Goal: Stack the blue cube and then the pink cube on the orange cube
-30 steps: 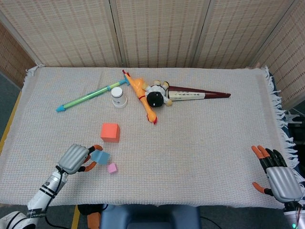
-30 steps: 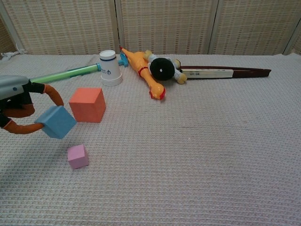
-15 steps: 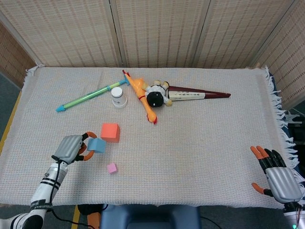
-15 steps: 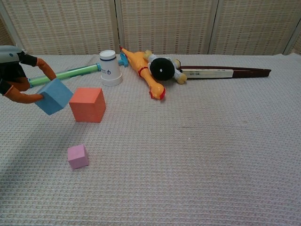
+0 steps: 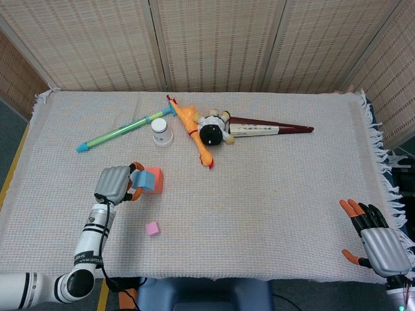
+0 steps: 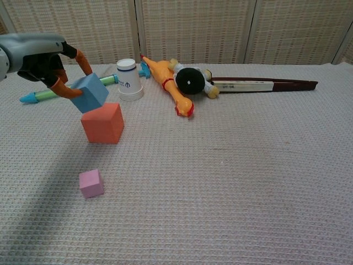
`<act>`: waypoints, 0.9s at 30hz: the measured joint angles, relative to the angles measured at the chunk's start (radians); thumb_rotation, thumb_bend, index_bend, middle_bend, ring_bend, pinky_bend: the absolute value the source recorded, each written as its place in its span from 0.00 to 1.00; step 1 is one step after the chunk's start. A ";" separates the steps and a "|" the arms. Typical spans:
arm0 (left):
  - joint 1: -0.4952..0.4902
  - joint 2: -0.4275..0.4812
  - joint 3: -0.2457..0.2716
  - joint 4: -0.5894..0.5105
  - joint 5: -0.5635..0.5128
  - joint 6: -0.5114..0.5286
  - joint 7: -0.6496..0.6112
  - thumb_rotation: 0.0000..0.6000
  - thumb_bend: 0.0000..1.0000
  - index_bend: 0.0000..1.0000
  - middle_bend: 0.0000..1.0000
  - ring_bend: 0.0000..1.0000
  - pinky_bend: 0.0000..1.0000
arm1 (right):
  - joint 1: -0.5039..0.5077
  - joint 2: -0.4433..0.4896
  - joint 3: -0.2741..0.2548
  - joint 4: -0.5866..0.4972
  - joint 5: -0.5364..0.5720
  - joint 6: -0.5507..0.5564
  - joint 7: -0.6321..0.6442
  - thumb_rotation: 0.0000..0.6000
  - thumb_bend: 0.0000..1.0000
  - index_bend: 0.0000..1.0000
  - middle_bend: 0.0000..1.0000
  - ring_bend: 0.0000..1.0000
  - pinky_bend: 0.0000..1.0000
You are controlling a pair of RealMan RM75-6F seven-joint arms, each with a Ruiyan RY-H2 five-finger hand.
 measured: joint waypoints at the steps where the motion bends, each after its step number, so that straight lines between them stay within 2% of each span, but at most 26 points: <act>1: -0.008 -0.012 -0.002 0.013 -0.006 0.009 0.009 1.00 0.37 0.53 1.00 1.00 1.00 | 0.000 0.001 0.000 0.000 0.001 -0.001 0.002 1.00 0.07 0.00 0.00 0.00 0.00; 9: -0.059 -0.089 -0.004 0.111 -0.036 0.052 0.066 1.00 0.37 0.53 1.00 1.00 1.00 | 0.000 0.007 0.002 0.002 0.003 0.003 0.015 1.00 0.07 0.00 0.00 0.00 0.00; 27: -0.092 -0.178 0.024 0.210 -0.005 0.056 0.112 1.00 0.37 0.51 1.00 1.00 1.00 | 0.000 0.010 0.004 0.004 0.008 0.002 0.024 1.00 0.07 0.00 0.00 0.00 0.00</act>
